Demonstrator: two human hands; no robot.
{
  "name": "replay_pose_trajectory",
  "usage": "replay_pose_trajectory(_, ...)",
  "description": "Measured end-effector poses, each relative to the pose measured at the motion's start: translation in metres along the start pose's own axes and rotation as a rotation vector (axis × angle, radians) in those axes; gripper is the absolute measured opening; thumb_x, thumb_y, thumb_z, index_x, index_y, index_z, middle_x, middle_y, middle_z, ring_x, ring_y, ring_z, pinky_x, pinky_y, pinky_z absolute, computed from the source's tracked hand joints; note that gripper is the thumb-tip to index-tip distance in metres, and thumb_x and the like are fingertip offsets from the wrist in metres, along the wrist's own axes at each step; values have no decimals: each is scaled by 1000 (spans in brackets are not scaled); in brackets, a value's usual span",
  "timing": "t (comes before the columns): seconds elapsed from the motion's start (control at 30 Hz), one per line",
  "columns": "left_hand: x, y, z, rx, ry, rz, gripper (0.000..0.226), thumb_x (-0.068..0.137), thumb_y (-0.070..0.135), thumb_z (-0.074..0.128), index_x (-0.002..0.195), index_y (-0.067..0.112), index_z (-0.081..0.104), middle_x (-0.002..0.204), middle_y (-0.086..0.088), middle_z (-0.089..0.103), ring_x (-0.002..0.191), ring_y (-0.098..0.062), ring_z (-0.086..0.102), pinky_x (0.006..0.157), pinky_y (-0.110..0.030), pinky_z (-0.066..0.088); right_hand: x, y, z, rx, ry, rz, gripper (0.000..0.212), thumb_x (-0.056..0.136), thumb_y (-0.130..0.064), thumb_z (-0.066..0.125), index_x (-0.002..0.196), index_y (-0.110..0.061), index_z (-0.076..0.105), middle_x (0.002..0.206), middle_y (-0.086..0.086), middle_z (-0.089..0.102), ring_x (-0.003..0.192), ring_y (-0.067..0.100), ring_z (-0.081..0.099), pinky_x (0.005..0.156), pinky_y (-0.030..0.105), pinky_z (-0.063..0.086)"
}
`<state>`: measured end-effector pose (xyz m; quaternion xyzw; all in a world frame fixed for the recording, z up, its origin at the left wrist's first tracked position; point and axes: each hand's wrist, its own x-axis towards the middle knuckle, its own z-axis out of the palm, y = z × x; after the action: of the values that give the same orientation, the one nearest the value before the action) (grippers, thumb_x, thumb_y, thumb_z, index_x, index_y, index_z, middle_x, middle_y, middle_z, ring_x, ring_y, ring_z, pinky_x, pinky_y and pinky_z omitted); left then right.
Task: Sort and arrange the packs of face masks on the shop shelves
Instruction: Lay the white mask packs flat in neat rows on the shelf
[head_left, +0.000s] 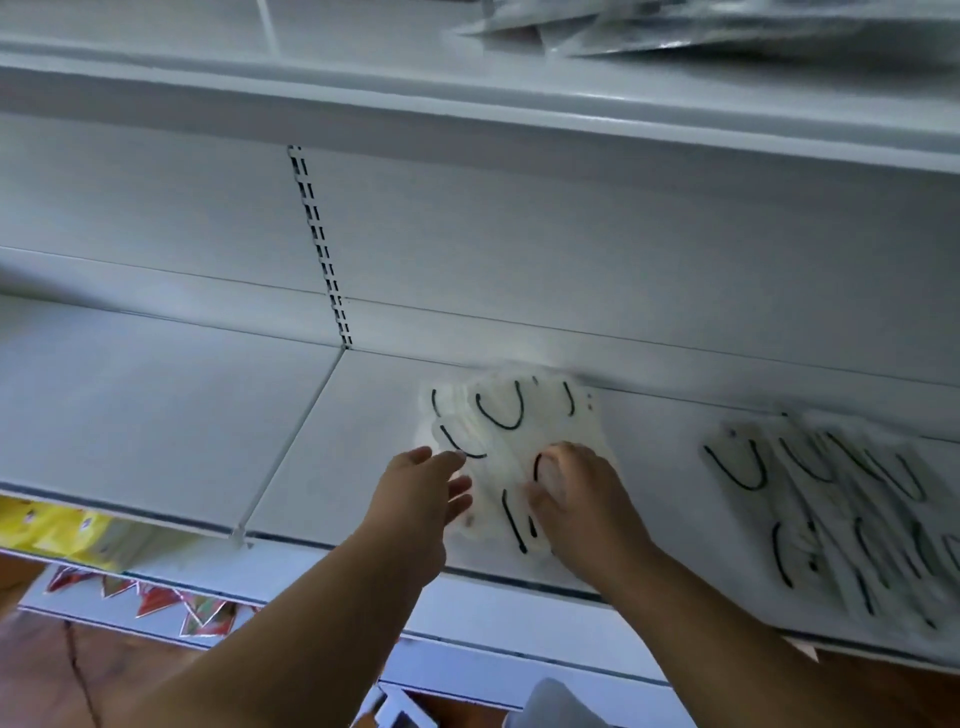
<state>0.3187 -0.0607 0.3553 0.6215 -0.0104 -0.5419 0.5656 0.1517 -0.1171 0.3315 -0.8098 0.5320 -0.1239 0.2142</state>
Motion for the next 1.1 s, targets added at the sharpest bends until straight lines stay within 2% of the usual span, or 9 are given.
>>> replay_pose_trajectory(0.1,15,4,2,90,-24,-19,44,88,12,73,129,5,57,92,-14,66,81,-26,68,84,-39,59,7,6,-4,-47,9,128,38,95,-45,49,121,-18,57,129,3,53,124,26,48,101,42,44)
replay_pose_trajectory(0.17,19,4,5,218,-70,-13,31,88,16,74,116,6,64,86,-12,66,78,-28,66,83,-40,58,10,7,-7,11,-26,155,31,93,-47,43,97,-20,58,105,-1,59,102,26,57,86,42,49)
replay_pose_trajectory(0.23,19,3,9,397,-137,25,25,90,23,72,106,6,65,82,-11,65,77,-28,65,81,-39,55,7,1,-5,91,-17,123,26,95,-42,49,96,-19,62,99,-6,60,93,19,58,82,37,50)
replay_pose_trajectory(0.33,20,4,20,712,-130,181,29,89,33,69,108,12,61,97,-6,67,87,-23,66,72,-31,56,-1,-6,2,193,-13,10,23,95,-38,52,98,-21,67,98,-10,61,90,10,57,77,28,45)
replay_pose_trajectory(0.43,23,6,28,770,-70,296,25,90,28,68,111,17,57,104,-4,65,90,-20,63,60,-25,49,-6,0,0,345,30,85,23,98,-32,57,117,-22,63,114,-15,52,108,6,52,94,23,41)
replay_pose_trajectory(0.53,23,6,33,733,-59,329,27,90,27,69,112,20,56,105,-2,66,92,-22,65,66,-33,59,-2,11,-10,450,45,219,36,96,-35,60,130,-28,54,126,-12,52,115,8,54,98,34,49)
replay_pose_trajectory(0.67,20,0,41,932,-72,406,48,87,36,69,128,28,47,100,10,64,92,-19,66,80,-39,59,8,8,-24,572,-84,264,36,97,-37,59,132,-34,53,124,-15,57,110,2,55,81,19,46)
replay_pose_trajectory(0.97,19,-7,52,700,2,292,60,85,25,76,136,24,45,107,0,64,92,-22,66,75,-42,62,19,22,-31,489,-78,312,42,96,-36,58,137,-28,51,135,-2,55,116,14,55,98,37,48)
replay_pose_trajectory(1.1,15,-14,58,582,-15,255,57,89,18,72,138,24,43,100,-2,63,84,-20,65,68,-36,62,19,17,-30,622,-85,316,39,95,-31,60,133,-28,52,123,-6,58,98,9,57,72,23,48)
